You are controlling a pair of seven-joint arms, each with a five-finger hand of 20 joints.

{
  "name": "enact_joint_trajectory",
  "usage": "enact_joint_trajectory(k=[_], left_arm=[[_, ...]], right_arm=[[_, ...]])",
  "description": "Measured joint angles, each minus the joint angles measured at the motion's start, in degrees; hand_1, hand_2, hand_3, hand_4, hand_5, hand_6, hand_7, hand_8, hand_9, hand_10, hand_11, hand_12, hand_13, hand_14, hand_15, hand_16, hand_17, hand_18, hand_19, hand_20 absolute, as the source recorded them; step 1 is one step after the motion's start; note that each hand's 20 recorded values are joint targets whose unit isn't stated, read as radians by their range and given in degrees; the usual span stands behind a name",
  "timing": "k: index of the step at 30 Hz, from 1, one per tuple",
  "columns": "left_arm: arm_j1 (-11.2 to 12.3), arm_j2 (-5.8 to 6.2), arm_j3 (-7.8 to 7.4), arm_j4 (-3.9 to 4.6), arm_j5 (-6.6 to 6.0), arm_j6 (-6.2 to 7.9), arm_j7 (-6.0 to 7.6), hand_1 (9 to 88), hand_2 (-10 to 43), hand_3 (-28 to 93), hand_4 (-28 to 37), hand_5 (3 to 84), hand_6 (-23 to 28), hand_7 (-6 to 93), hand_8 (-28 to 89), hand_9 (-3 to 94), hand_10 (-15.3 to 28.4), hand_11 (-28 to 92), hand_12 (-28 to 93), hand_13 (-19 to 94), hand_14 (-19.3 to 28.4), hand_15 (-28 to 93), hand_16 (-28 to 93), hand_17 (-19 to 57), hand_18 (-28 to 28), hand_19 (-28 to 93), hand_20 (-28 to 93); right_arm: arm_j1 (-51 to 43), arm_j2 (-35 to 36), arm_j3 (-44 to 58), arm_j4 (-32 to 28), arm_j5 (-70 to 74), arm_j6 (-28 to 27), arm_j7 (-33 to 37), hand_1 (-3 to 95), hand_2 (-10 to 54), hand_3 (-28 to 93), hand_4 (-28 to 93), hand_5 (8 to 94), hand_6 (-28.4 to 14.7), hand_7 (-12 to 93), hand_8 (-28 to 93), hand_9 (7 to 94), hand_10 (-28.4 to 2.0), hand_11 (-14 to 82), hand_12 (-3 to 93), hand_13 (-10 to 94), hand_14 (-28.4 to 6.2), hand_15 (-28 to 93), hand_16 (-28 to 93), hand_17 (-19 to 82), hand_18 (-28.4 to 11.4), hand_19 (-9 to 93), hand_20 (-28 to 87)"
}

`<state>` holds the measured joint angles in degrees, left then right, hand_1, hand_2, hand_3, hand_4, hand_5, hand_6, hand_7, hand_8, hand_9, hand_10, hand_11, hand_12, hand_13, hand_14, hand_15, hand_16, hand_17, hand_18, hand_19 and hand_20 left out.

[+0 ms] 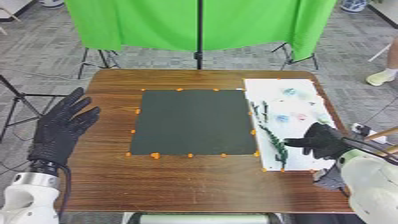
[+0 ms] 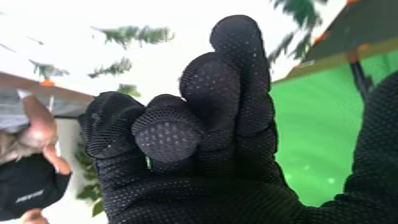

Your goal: Arrange flowers

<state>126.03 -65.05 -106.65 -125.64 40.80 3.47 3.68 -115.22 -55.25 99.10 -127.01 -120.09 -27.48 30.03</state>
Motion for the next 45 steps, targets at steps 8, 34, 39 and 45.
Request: enact_joint_trajectory(k=[8, 34, 39, 45], left_arm=[[0.08, 0.18, -0.15, -0.07, -0.01, 0.06, -0.08, 26.6, 8.1, 73, -26.8, 34.0, 2.6, 16.8, -11, 28.8, 11.2, 21, 7, 27, 14.1, 45, -6, -7.2, 20.3, 52, 6], [0.54, 0.24, -0.13, -0.49, -0.03, 0.25, -0.09, 26.6, 8.2, 73, -26.7, 34.1, 2.7, 16.6, -11, 28.9, 11.3, 21, 7, 27, 14.3, 45, -6, -7.3, 20.4, 52, 6], [0.3, 0.44, 0.03, -0.43, -0.03, 0.2, -0.21, 26.6, 8.2, 73, -26.6, 34.1, 2.7, 16.5, -11, 28.8, 11.4, 21, 7, 27, 14.3, 45, -6, -7.3, 20.4, 52, 6], [0.1, 0.45, 0.05, -0.43, -0.01, 0.19, -0.42, 26.5, 8.2, 73, -26.6, 34.1, 2.7, 16.5, -11, 28.9, 11.5, 21, 7, 27, 14.4, 45, -5, -7.4, 20.5, 52, 6]], right_arm=[[4.15, 0.98, -6.31, 2.42, -0.64, -3.53, 2.19, 16.1, -8.5, 61, -28, 73.3, -1.5, 53, -17, 79.6, -13.6, 56.8, 28.1, 73, -12.2, 79, 28, 46, -20.5, 93, 53], [11.06, 4.59, -17.0, 5.31, -13.24, -12.17, 5.65, 21.5, -8.1, 63, -28, 77.4, -0.1, 52, -18, 84.1, -12.5, 55.7, 26.9, 77, -10.7, 79, 27, 51, -20.0, 93, 55], [12.11, 4.71, -18.73, 5.94, -14.1, -12.23, 6.81, 24.8, -8.4, 67, -28, 79.2, 0.3, 47, -17, 85.7, -12.0, 53.2, 26.8, 78, -10.0, 78, 27, 51, -19.7, 93, 54], [13.25, 4.58, -20.9, 6.28, -15.62, -12.51, 8.22, 31.4, -6.5, 77, -28, 79.1, 1.3, 41, -14, 86.5, -11.1, 51.3, 26.7, 78, -9.5, 77, 27, 51, -19.3, 93, 53]])
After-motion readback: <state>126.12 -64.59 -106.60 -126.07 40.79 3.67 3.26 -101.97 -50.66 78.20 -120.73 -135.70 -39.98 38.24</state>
